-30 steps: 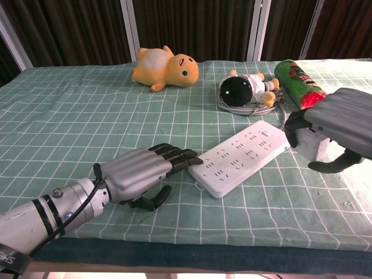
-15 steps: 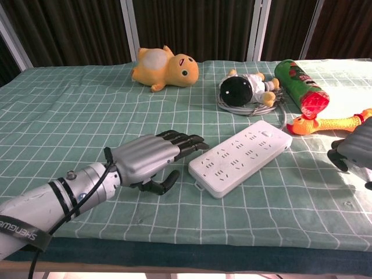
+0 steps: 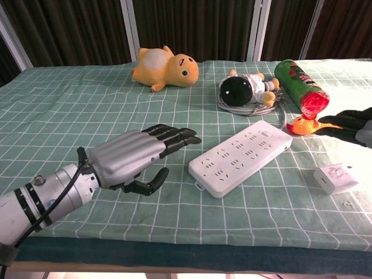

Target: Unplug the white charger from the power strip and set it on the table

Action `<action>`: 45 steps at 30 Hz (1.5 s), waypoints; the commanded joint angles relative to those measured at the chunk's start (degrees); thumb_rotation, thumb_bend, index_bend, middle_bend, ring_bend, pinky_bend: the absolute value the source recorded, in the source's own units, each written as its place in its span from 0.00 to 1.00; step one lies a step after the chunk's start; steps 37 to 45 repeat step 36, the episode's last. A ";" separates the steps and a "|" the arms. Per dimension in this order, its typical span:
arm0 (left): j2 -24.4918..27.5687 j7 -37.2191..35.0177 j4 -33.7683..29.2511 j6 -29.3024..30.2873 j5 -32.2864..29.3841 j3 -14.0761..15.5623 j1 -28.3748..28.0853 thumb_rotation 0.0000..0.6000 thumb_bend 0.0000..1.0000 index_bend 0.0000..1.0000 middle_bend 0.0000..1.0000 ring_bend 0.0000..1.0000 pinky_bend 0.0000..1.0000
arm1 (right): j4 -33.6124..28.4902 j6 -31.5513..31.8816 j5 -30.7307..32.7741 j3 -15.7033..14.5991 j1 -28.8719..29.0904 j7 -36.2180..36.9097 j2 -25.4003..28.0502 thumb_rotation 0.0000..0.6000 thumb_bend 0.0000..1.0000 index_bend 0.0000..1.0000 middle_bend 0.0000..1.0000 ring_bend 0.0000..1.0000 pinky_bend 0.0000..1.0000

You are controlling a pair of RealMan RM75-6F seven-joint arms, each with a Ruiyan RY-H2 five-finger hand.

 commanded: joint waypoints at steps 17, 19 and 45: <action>25.27 -13.62 -15.49 17.81 9.90 12.98 12.44 1.00 0.61 0.00 0.00 0.00 0.02 | 2.02 30.43 -6.27 -1.24 -22.05 32.11 9.29 1.00 0.27 0.00 0.00 0.00 0.09; 26.54 -15.69 -13.11 21.24 10.12 14.14 15.18 1.00 0.59 0.00 0.00 0.00 0.02 | 2.89 31.52 -6.40 -0.85 -22.99 33.90 9.27 1.00 0.27 0.00 0.00 0.00 0.08; 28.62 -18.93 -6.73 29.47 10.07 11.44 23.08 1.00 0.52 0.00 0.00 0.00 0.02 | 3.70 30.87 -6.56 1.96 -25.27 38.14 10.42 1.00 0.24 0.00 0.00 0.00 0.07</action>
